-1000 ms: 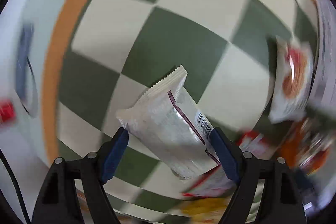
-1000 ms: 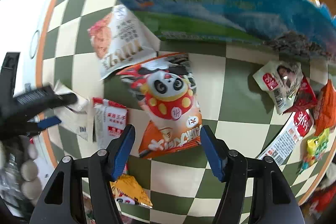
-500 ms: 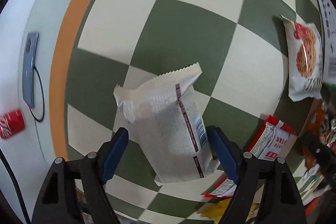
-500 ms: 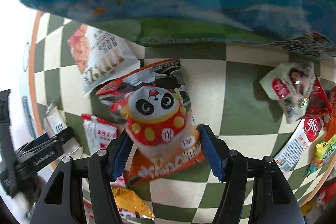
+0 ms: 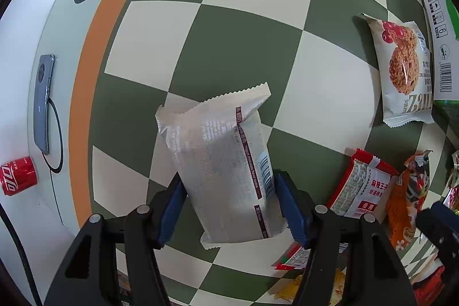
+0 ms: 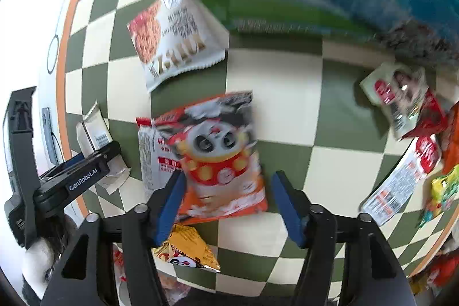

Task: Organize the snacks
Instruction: 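Grasp the white pastry packet with the left tool while the right grasps the panda-print bag, then carry both packets into the cardboard box and open both tools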

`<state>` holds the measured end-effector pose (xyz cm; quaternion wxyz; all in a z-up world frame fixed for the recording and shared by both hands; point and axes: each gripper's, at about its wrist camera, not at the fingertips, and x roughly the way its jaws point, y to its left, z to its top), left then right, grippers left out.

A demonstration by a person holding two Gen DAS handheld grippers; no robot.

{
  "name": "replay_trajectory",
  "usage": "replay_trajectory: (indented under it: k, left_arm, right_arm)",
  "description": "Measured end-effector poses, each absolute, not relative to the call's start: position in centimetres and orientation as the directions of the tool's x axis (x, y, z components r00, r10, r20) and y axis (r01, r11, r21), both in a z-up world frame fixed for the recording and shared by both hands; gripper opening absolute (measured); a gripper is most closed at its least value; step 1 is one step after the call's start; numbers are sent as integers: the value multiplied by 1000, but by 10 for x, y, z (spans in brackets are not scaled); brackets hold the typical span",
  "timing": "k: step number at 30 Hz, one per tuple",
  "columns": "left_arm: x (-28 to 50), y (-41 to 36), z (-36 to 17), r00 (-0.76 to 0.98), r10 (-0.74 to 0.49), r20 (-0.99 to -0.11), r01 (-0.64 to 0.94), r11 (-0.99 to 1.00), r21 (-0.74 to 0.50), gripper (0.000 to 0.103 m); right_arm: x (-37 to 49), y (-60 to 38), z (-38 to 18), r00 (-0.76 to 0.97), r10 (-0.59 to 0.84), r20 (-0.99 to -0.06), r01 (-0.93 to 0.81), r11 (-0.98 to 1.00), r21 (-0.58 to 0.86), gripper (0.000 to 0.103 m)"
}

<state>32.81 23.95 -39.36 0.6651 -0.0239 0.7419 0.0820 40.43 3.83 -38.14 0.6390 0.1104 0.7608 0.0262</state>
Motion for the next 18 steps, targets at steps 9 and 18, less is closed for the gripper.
replay_trajectory:
  k: [9, 18]
  left_arm:
    - [331, 269, -391, -107, 82, -991, -111, 989, 94, 57]
    - [317, 251, -390, -84, 106, -991, -89, 990, 114, 55]
  right_arm:
    - [416, 61, -404, -216, 222, -951, 98, 974, 205, 72]
    - [404, 70, -421, -232, 158, -960, 62, 987, 148, 63]
